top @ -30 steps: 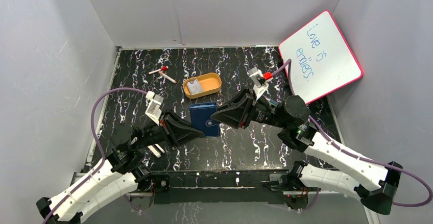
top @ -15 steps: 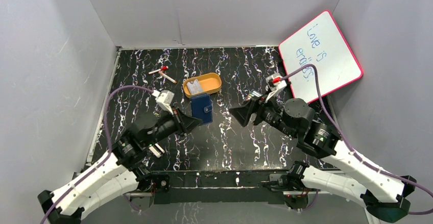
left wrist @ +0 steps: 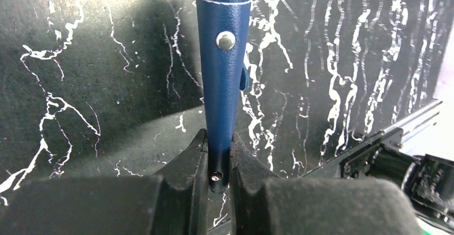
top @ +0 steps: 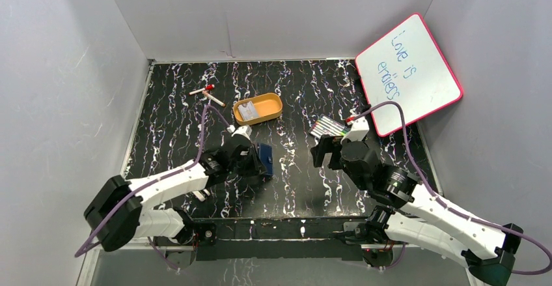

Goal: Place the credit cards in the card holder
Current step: Place the card holder at the center of the board.

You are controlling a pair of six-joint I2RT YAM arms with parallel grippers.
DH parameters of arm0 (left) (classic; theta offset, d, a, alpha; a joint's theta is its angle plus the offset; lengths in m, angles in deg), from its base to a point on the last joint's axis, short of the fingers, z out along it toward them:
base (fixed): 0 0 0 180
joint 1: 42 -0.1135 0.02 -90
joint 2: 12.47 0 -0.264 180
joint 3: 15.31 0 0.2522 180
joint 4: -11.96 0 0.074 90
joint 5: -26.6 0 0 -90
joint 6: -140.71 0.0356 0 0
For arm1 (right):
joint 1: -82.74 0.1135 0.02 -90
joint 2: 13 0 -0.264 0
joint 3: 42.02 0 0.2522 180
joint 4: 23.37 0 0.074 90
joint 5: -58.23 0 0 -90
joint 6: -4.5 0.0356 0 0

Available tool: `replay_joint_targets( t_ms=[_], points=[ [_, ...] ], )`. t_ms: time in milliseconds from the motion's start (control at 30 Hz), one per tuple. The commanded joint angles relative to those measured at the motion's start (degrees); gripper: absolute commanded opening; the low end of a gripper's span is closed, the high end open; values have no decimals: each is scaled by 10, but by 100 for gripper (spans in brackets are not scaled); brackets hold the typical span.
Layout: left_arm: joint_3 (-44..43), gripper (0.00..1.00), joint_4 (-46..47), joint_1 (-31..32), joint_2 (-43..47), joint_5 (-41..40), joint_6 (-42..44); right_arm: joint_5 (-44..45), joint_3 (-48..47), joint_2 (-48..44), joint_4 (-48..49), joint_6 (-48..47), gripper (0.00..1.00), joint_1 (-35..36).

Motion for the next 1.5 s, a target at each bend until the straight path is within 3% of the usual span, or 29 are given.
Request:
replay_joint_targets(
  t_ms=[0,233,467,700,867,1167,1467],
  points=[
    [-4,0,35,-4,-35,-15,-44,19,28,-32,65,22,99,0],
    [-10,0,52,-13,-85,7,-72,-21,55,-38,44,22,99,0],
    [-53,0,14,-24,-173,31,-93,9,54,-28,30,47,99,0],
    [-46,0,35,-47,-196,66,-71,-28,45,-21,24,40,99,0],
    [-40,23,29,-47,-199,54,-50,-59,49,-23,43,4,99,0],
    [-28,53,-4,-47,-171,-2,-40,-61,27,-7,40,-23,99,0],
    [-19,64,-27,-47,-135,-44,-34,-48,10,-12,29,-47,98,0]
  ],
)
